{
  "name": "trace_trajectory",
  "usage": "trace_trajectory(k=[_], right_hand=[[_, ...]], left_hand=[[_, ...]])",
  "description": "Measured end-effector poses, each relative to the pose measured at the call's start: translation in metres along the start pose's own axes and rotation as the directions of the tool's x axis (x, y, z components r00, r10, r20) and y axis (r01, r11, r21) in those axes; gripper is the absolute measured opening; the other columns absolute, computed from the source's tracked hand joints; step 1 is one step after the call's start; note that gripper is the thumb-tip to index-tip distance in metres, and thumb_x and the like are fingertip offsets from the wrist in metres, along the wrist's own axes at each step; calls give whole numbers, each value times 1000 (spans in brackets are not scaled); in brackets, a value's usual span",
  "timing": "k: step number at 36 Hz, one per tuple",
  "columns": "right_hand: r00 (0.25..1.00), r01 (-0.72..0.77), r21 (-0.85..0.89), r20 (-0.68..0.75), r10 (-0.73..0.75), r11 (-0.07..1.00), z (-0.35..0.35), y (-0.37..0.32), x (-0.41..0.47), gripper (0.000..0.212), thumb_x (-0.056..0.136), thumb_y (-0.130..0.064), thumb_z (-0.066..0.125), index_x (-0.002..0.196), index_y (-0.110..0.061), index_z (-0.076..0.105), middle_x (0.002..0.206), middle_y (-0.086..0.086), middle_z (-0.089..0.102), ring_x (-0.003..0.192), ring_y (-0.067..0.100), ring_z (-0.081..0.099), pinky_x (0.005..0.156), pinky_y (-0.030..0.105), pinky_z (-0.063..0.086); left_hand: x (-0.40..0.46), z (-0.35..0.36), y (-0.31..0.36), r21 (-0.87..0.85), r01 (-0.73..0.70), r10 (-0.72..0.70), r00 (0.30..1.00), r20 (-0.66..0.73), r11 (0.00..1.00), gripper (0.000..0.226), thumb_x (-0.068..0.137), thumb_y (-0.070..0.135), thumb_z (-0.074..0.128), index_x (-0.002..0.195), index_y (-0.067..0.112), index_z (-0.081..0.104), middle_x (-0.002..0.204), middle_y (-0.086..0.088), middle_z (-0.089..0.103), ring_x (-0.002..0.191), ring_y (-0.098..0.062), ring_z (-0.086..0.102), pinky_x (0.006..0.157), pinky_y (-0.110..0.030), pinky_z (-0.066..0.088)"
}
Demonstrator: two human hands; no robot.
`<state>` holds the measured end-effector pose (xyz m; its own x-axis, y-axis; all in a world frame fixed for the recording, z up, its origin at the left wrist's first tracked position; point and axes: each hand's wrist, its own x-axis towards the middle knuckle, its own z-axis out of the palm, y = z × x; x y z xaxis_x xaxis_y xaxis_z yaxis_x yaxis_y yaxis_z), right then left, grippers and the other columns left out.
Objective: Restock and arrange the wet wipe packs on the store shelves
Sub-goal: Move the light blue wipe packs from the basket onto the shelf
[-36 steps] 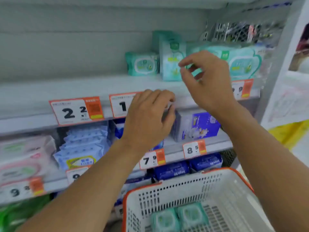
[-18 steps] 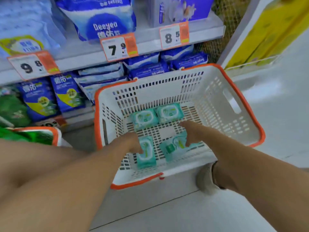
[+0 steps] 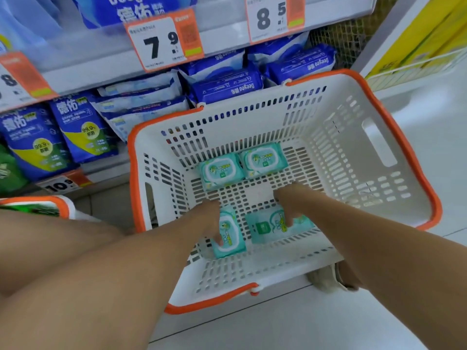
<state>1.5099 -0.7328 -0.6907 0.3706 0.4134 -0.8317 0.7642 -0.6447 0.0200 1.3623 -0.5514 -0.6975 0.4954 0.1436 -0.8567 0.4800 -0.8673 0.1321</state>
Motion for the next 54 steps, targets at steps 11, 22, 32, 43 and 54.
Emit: trace_trajectory(k=[11,22,32,43,54], right_hand=[[999,-31,396,22,24,918,-13,4,-8,64,76,-39,82,131,-13,59,125,7,61,112,26,59,95,34,48],[828,383,807,-516,-220,-450,-133,51,-130,64,67,-13,86,126,-3,64,122,19,68,104,31,71,81,42,60],[470,825,376,-871,142,-421,-261,-5,-285,37,86,-9,62,123,-5,65,117,13,72,99,25,72,84,38,60],[233,966,257,-887,398,6,-356,-31,-340,26,86,-1,72,100,-19,58,71,-10,73,62,-1,69,58,15,54],[131,589,425,-889,438,687,-501,-27,-268,48,94,-9,58,137,-6,36,131,19,52,118,35,54,98,40,45]], left_hand=[[-9,-21,10,-449,24,-39,999,-25,893,83,67,43,88,134,11,49,129,-8,55,101,-20,60,80,-34,59],[-144,-168,14,-947,-320,151,938,-312,33,35,69,12,76,104,11,69,96,-9,77,77,-18,74,63,-33,62],[-324,-264,20,-523,-852,9,523,-852,2,58,68,12,74,124,8,61,108,-12,74,92,-28,74,61,-36,61],[-356,-335,-4,-171,-976,-340,117,-933,133,39,72,27,85,106,22,67,101,0,76,93,-23,73,84,-52,58],[-338,-367,-22,-161,-987,-378,154,-913,-12,30,90,14,70,118,16,58,109,-3,72,93,-19,74,71,-38,62]])
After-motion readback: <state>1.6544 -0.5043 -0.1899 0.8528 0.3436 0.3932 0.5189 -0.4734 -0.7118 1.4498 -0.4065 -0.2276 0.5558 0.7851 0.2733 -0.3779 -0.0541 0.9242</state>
